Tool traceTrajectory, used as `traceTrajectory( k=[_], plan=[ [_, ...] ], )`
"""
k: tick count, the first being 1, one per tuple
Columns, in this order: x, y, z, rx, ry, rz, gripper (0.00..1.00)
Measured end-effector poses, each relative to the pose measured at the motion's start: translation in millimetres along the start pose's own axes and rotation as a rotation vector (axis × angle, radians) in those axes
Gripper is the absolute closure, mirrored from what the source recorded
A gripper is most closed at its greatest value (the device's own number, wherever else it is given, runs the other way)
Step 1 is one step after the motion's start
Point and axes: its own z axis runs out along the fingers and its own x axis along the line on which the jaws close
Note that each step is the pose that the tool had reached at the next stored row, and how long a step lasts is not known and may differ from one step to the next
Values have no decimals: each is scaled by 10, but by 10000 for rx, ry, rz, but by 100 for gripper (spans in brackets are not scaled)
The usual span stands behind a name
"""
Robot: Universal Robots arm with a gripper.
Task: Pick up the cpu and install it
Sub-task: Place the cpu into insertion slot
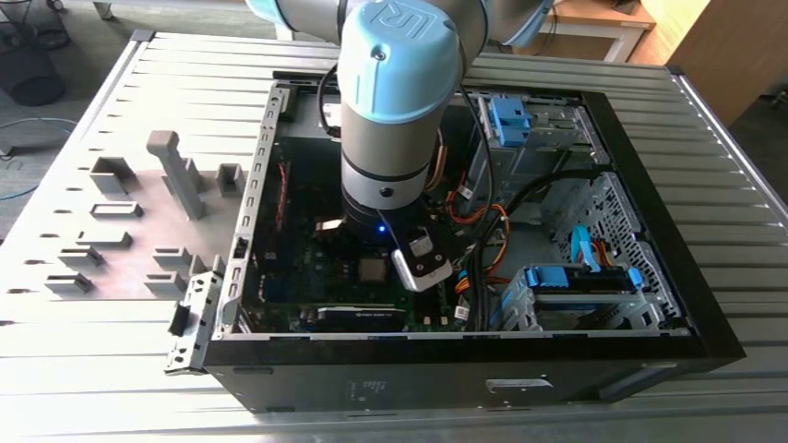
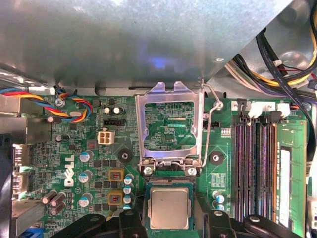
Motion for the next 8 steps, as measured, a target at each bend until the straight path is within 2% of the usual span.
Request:
traceTrajectory(
  k=[8],
  plan=[
    [-10, 2, 0, 0, 1, -15, 53]
  ],
)
